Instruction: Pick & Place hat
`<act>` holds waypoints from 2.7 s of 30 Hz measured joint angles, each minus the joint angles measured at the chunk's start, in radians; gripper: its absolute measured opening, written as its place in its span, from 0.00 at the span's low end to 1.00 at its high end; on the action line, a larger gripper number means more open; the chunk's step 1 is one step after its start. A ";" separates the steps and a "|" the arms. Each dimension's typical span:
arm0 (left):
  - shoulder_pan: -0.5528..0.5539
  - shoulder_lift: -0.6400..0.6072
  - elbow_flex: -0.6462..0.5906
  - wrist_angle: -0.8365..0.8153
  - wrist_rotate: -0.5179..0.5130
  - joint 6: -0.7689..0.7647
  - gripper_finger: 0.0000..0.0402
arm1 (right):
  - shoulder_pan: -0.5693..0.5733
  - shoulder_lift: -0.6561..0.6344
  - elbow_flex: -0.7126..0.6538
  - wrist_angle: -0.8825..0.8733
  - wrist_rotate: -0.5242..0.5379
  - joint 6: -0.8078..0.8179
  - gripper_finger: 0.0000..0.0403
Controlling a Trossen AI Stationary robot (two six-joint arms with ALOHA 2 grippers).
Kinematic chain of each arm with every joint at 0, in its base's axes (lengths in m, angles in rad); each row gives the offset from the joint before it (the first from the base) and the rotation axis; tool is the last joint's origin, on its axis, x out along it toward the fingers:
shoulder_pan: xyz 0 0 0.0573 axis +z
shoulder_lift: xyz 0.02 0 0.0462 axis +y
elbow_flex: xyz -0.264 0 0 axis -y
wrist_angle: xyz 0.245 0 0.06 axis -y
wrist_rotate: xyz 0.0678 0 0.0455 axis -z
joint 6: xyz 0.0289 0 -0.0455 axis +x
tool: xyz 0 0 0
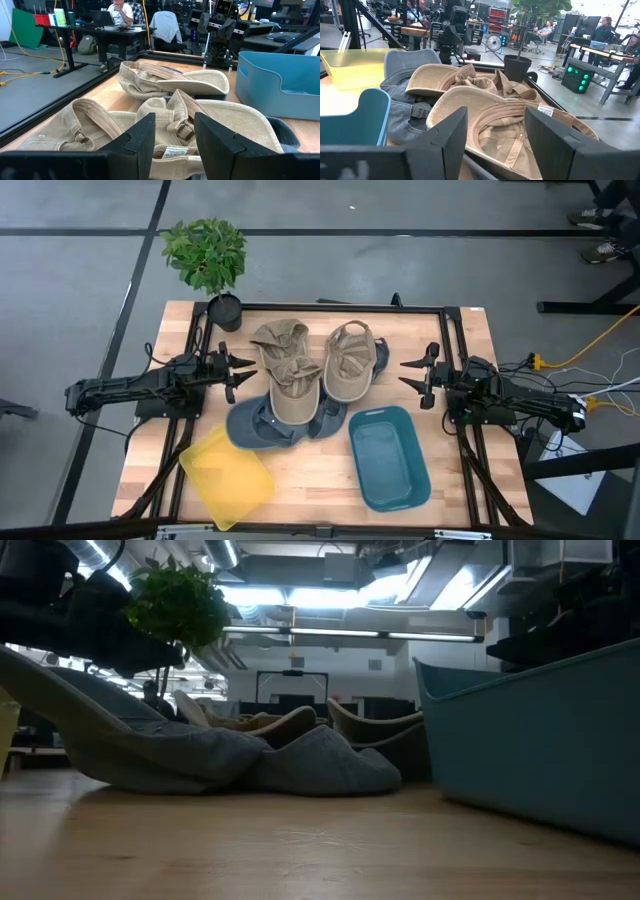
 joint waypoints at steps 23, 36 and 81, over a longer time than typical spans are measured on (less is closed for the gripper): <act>0.000 0.000 0.000 0.000 0.000 0.000 0.33 | 0.060 0.177 0.410 -0.456 0.000 0.000 0.49; 0.000 0.000 0.000 0.000 0.000 0.000 0.33 | 0.284 0.764 0.769 -0.536 0.051 0.029 0.49; 0.000 0.000 0.000 0.000 0.000 0.000 0.33 | 0.457 1.848 1.444 -0.675 0.560 0.435 0.49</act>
